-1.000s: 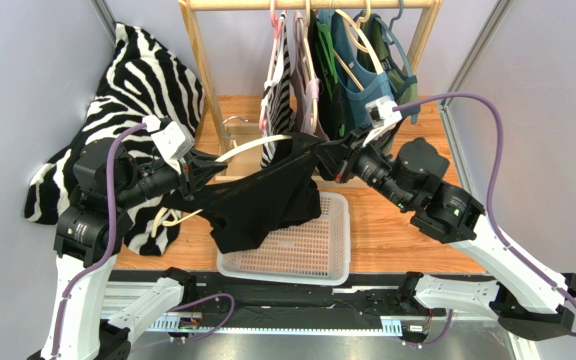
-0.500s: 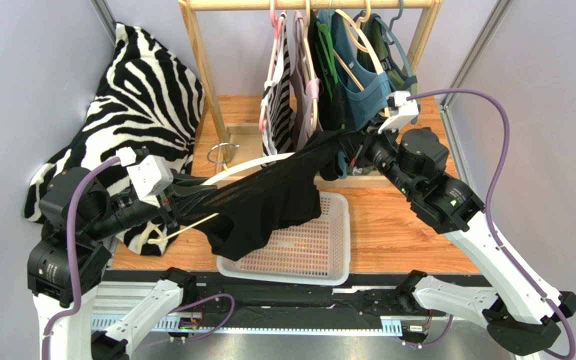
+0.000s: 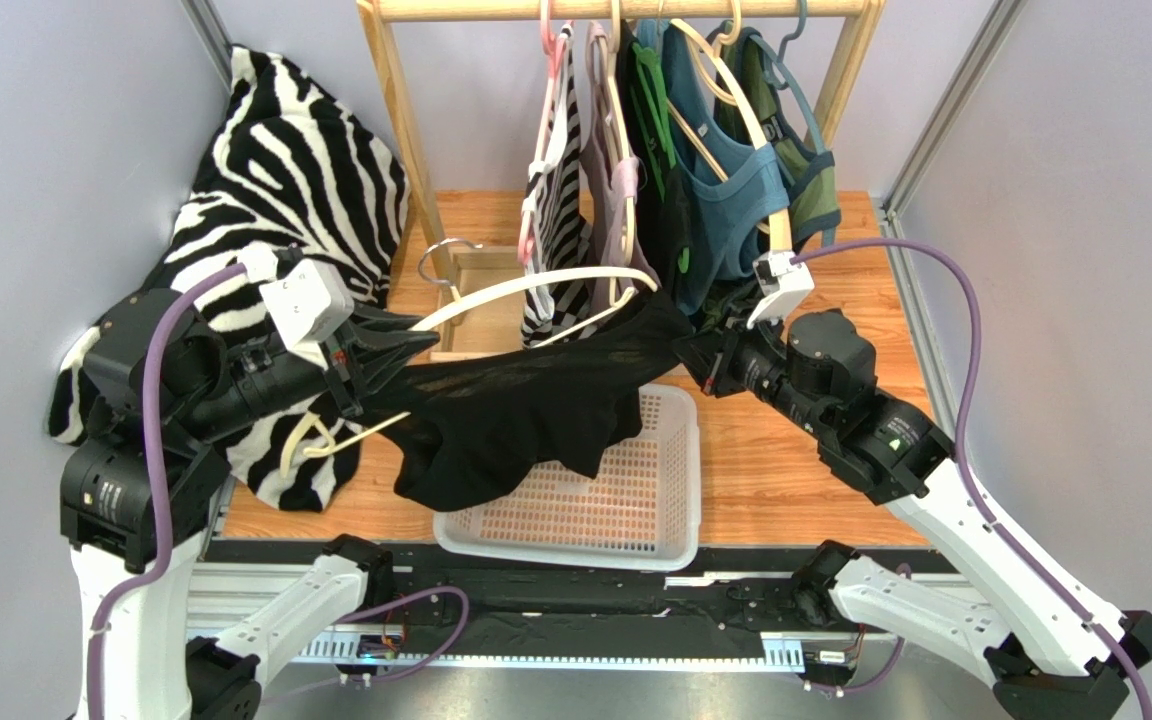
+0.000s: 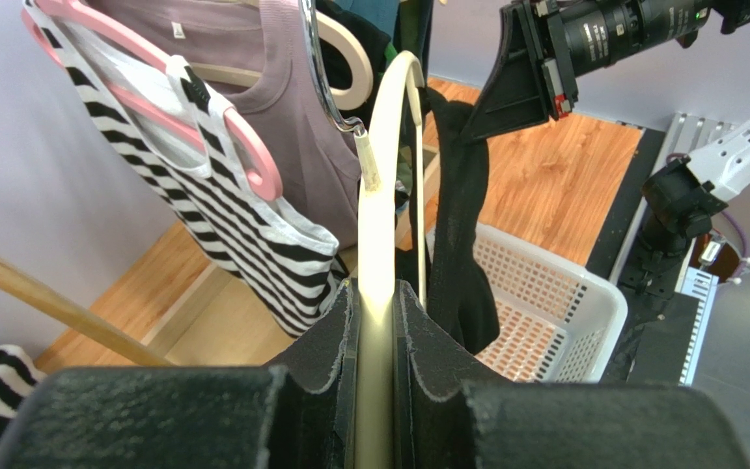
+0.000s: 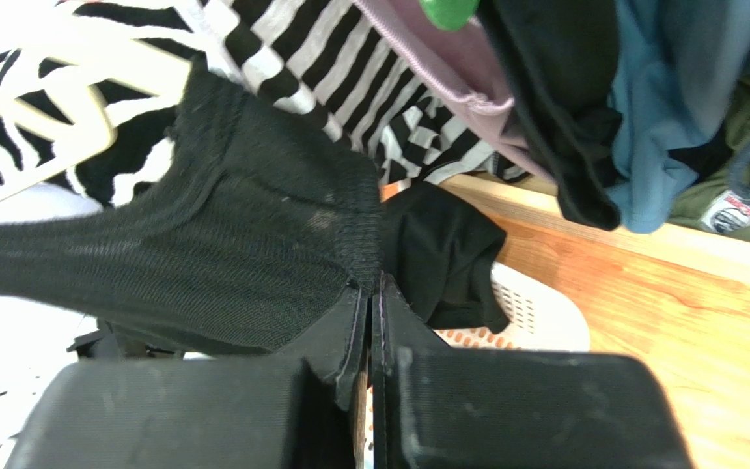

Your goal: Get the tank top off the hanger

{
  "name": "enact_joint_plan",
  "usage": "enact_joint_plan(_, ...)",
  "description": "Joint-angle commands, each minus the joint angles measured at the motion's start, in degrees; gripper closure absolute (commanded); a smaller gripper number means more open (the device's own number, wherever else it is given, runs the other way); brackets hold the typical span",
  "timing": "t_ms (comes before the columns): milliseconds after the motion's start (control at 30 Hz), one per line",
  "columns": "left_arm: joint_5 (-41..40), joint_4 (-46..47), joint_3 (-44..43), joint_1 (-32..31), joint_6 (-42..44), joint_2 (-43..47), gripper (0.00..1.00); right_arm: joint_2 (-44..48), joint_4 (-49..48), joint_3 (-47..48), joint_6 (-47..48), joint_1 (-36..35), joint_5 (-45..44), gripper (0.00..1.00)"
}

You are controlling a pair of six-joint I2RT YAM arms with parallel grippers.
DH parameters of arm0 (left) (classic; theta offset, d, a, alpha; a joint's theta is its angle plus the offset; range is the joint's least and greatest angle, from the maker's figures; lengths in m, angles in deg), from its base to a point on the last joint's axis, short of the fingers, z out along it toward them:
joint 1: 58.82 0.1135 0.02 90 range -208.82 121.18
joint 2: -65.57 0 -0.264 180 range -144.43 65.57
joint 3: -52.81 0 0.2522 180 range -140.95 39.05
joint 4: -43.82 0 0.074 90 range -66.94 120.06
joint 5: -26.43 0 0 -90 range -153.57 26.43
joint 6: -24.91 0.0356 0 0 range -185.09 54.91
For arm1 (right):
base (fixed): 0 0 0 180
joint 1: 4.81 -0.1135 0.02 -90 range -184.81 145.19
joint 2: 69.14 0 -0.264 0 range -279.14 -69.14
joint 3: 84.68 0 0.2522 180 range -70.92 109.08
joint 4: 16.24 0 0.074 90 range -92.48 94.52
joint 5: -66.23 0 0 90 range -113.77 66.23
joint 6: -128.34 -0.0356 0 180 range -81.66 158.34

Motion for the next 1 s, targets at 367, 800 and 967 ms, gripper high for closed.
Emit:
enact_joint_plan(367, 4.2, 11.3, -6.2, 0.1, -8.9, -4.5, 1.0, -4.6, -1.0, 1.4, 1.5, -6.1, 0.4, 1.0)
enact_joint_plan(800, 5.0, 8.6, 0.0, -0.5, -4.8, -5.5, 1.0, -1.4, 11.6, 12.3, 18.9, -13.3, -0.1, 0.1)
enact_joint_plan(967, 4.8, 4.7, 1.5, -2.7, -0.3, -6.9, 1.0, -1.8, 18.7, 21.0, 25.6, -14.8, 3.5, 0.09)
